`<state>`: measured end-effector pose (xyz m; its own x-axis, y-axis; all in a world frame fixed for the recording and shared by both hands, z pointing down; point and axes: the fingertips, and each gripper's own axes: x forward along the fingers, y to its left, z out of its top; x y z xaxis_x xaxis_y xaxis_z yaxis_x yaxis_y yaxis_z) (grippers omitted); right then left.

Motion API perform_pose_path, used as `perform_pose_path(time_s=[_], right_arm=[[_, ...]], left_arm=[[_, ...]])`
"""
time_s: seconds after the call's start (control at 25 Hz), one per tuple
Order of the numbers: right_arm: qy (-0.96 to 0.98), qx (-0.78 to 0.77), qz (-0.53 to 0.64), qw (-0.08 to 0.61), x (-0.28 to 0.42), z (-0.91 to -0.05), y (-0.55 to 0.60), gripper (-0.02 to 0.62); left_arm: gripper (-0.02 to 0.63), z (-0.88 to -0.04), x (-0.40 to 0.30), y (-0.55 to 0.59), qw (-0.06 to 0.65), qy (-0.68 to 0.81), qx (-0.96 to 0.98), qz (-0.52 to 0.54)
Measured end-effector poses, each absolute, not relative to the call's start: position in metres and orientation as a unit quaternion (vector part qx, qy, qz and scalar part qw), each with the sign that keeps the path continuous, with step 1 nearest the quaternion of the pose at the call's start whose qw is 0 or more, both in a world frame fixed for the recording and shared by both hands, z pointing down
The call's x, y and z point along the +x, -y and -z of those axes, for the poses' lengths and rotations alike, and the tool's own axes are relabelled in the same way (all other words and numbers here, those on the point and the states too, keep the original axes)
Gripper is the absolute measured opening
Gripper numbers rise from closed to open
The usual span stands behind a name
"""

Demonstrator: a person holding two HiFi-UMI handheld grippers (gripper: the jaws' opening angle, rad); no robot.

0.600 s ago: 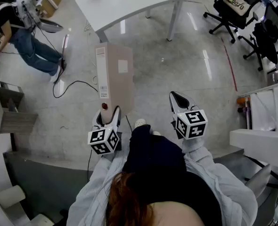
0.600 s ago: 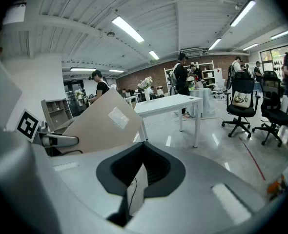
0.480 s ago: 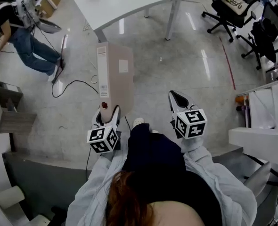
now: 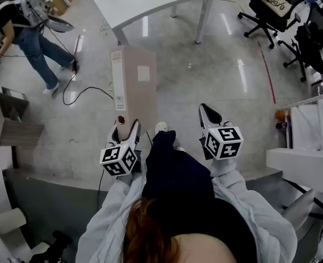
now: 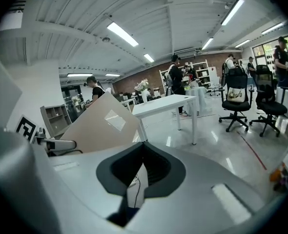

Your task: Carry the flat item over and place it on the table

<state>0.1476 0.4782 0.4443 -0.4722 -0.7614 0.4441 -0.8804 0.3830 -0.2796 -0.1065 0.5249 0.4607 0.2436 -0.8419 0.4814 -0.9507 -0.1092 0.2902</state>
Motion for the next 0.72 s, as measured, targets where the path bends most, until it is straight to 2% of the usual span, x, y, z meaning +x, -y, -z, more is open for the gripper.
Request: perform_pose_path(time_s=[0.36,0.72], right_arm=[[0.83,0.485,-0.245,0.123,0.129,-0.462,-0.455,0.009],[0.835,0.472,-0.252,0.126,0.094,-0.457,-0.359,0.009]], left_arm=[[0.267,-0.479,-0.116,-0.505,0.291,0.614,0.73,-0.073],[0.267,-0.471,-0.142,-0.405,0.292,0.61,0.733,-0.067]])
